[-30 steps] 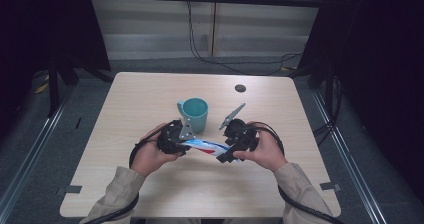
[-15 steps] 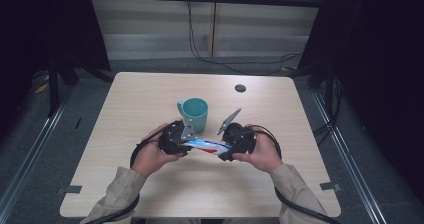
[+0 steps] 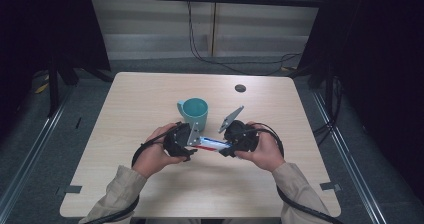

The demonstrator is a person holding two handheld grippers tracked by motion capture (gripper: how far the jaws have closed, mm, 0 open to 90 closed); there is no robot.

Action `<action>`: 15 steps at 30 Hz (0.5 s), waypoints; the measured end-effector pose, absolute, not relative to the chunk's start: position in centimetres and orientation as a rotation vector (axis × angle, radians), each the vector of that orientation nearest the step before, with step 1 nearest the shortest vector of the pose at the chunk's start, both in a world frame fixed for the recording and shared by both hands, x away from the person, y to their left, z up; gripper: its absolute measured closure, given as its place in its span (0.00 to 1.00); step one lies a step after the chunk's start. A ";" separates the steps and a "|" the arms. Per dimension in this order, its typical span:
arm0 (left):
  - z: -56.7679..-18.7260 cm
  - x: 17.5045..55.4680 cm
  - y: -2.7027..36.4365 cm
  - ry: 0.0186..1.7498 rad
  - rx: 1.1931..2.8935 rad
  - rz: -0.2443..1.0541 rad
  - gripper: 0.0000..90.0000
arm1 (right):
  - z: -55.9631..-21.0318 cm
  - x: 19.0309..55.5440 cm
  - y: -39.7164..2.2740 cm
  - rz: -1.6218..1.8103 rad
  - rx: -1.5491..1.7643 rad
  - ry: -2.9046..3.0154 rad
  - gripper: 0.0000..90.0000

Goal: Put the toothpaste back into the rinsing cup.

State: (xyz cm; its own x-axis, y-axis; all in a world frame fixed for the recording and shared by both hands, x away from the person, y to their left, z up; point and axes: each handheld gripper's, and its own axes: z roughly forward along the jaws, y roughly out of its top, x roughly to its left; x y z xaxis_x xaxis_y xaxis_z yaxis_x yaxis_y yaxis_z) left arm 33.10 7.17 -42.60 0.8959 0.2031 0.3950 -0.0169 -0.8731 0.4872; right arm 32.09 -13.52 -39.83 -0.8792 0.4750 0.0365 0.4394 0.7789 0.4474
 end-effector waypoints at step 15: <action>-42.0 32.7 5.5 0.053 2.590 0.594 0.36 | -40.1 32.3 -13.3 0.680 0.769 2.898 0.80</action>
